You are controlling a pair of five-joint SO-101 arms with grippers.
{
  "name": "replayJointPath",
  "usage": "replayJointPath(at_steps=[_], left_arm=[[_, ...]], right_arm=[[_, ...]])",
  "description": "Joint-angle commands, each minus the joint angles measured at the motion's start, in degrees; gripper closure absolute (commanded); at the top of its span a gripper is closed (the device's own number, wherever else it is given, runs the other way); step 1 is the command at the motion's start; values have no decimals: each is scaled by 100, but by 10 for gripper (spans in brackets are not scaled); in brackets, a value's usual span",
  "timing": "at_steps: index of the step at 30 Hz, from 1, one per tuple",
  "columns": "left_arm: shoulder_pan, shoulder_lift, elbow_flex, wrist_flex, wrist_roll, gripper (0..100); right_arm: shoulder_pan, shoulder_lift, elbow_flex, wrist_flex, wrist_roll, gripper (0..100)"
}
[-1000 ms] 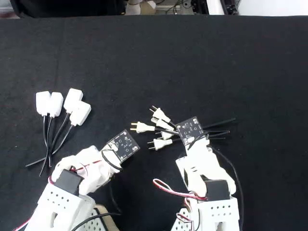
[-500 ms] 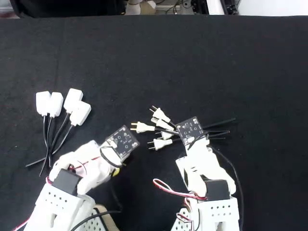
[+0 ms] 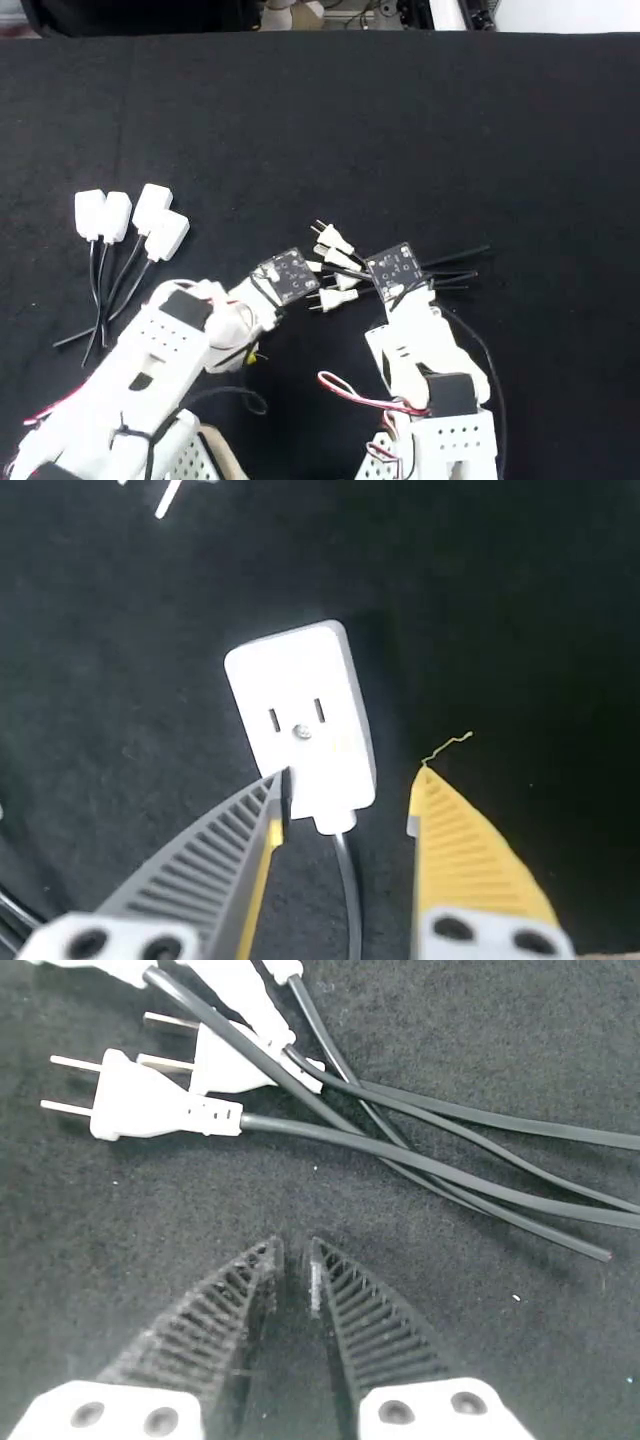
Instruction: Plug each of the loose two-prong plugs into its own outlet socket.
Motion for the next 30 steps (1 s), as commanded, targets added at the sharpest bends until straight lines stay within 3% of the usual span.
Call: replayJointPath(at_steps=[1, 7, 13, 18, 24, 30], left_arm=[[-22, 396, -163, -387, -44, 791], [-198, 448, 136, -888, -35, 781], [-207, 484, 145, -897, -70, 648], [-215, 484, 163, -905, -422, 752], [-207, 440, 198, -914, -273, 938], [-435, 440, 75, -923, -149, 970]], right_arm=[[-62, 31, 13, 26, -53, 951], [-62, 31, 13, 26, -53, 951], [-62, 31, 13, 26, -53, 951], [-62, 31, 13, 26, -53, 951], [-62, 31, 13, 26, -53, 951], [-62, 31, 13, 26, -53, 951]])
